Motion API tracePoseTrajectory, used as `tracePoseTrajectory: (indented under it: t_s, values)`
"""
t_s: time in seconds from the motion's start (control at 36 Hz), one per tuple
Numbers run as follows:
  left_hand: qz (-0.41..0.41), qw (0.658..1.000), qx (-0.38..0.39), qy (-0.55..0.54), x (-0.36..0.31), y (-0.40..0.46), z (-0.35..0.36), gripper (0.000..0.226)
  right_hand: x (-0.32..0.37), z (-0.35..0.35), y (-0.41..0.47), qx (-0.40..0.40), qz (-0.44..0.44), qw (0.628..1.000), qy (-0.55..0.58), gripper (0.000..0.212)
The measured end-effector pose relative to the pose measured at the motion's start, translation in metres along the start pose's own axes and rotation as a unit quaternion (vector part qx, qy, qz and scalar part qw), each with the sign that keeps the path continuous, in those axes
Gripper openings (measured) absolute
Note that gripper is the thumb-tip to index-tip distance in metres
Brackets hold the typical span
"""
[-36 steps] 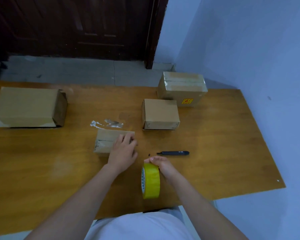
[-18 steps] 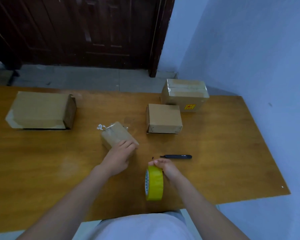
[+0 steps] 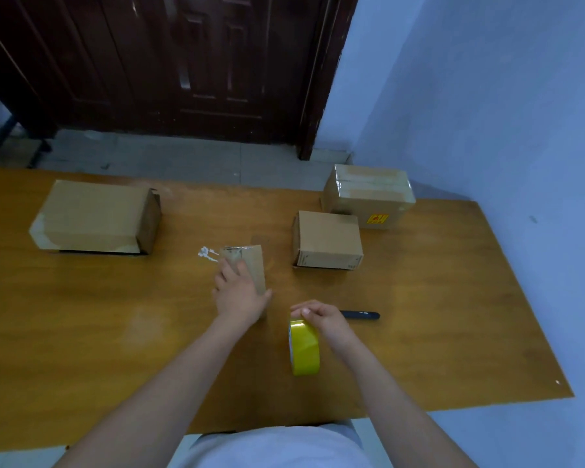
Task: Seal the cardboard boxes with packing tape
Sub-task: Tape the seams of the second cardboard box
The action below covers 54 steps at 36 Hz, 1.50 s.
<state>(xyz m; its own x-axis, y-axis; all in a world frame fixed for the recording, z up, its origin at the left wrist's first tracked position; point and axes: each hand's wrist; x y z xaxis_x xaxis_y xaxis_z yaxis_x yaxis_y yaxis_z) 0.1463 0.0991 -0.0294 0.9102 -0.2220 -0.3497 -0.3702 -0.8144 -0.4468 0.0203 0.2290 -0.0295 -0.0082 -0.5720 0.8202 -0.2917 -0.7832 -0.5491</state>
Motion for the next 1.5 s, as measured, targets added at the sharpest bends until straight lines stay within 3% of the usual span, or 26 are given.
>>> tracePoseTrajectory:
  t_s: [0.14,0.39,0.5,0.64,0.78,0.89,1.03,1.11,1.28,1.5]
  values:
    - [0.118,0.988,0.012,0.096,0.023,0.009,-0.011,0.088,0.003,-0.005,-0.001,0.023,-0.033,0.997,-0.062,0.02]
    - [0.295,0.938,0.117,0.136,0.077,0.006,-0.03,0.092,0.018,-0.015,-0.003,0.056,-0.103,0.986,-0.117,0.021]
    - [0.318,0.932,0.107,0.139,0.081,0.005,-0.027,0.087,0.026,-0.015,-0.006,0.075,-0.114,0.984,-0.115,0.022]
    - [0.355,0.935,0.013,0.004,0.059,0.0,-0.025,0.078,0.034,-0.012,-0.009,0.087,-0.122,0.982,-0.118,0.022]
    - [0.327,0.905,0.119,-0.245,0.008,-0.025,-0.023,0.052,0.042,-0.013,-0.013,0.067,-0.136,0.986,-0.073,0.02]
    - [0.326,0.902,0.078,-0.272,-0.013,-0.031,-0.015,0.03,0.047,-0.015,-0.015,0.04,-0.148,0.988,-0.019,0.019]
    - [0.294,0.912,0.05,-0.282,-0.016,-0.031,-0.013,0.031,0.048,-0.012,-0.015,-0.043,-0.201,0.976,-0.07,0.019]
    - [0.289,0.917,0.035,-0.271,-0.016,-0.031,-0.012,0.028,0.052,-0.006,-0.017,-0.076,-0.2,0.976,-0.03,0.031]
    - [0.284,0.907,0.048,-0.306,-0.02,-0.031,-0.014,0.022,0.061,0.004,-0.022,-0.137,-0.239,0.961,0.034,0.033]
    - [0.307,0.893,0.091,-0.316,-0.02,-0.031,-0.017,0.014,0.062,0.004,-0.028,-0.139,-0.288,0.947,0.031,0.031]
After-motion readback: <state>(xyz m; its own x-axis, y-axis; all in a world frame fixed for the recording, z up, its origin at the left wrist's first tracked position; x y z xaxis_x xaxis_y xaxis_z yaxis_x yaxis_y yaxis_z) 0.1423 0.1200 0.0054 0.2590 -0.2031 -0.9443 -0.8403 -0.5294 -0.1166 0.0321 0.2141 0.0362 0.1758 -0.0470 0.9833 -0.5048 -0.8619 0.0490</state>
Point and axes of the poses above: each hand's wrist, its own y-axis towards the middle knuckle, its own z-axis out of the palm, x = y × z, and after that the axes turned 3 degrees about x, right-handed
